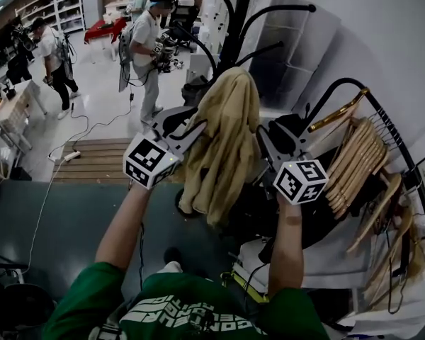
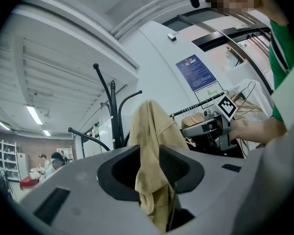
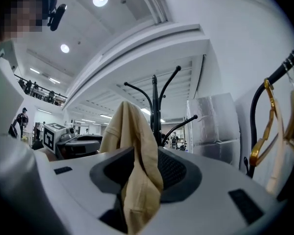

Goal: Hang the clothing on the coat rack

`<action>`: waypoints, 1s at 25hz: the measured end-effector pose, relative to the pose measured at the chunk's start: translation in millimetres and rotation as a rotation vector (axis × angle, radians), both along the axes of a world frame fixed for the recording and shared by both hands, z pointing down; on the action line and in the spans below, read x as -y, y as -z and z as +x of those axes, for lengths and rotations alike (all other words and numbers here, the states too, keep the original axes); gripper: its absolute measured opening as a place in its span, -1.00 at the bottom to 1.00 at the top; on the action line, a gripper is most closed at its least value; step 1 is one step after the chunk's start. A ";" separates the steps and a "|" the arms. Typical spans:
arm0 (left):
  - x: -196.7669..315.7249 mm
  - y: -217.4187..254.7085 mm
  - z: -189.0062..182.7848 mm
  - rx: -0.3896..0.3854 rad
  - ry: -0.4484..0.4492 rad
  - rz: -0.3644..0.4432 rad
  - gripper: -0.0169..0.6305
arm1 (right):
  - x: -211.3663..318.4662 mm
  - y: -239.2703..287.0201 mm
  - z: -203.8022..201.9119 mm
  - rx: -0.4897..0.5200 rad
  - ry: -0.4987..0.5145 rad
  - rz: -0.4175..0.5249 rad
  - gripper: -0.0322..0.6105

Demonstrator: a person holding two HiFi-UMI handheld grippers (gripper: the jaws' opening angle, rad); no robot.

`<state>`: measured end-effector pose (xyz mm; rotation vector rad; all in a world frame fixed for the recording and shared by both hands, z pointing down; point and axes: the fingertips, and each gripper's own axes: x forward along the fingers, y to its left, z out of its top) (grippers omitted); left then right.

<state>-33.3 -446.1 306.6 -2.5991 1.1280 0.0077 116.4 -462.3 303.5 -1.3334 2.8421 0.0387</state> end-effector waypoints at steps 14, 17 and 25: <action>-65.3 -57.3 18.4 -0.072 0.008 -0.133 -0.93 | -60.9 -59.4 18.1 0.053 0.024 -0.072 -0.87; -82.9 -67.8 22.4 -0.094 0.008 -0.136 -0.93 | -75.3 -75.4 23.3 0.044 0.017 -0.089 -0.88; -114.8 -101.4 31.1 -0.111 0.030 -0.200 -0.93 | -102.9 -116.8 38.7 0.039 0.000 -0.155 -0.88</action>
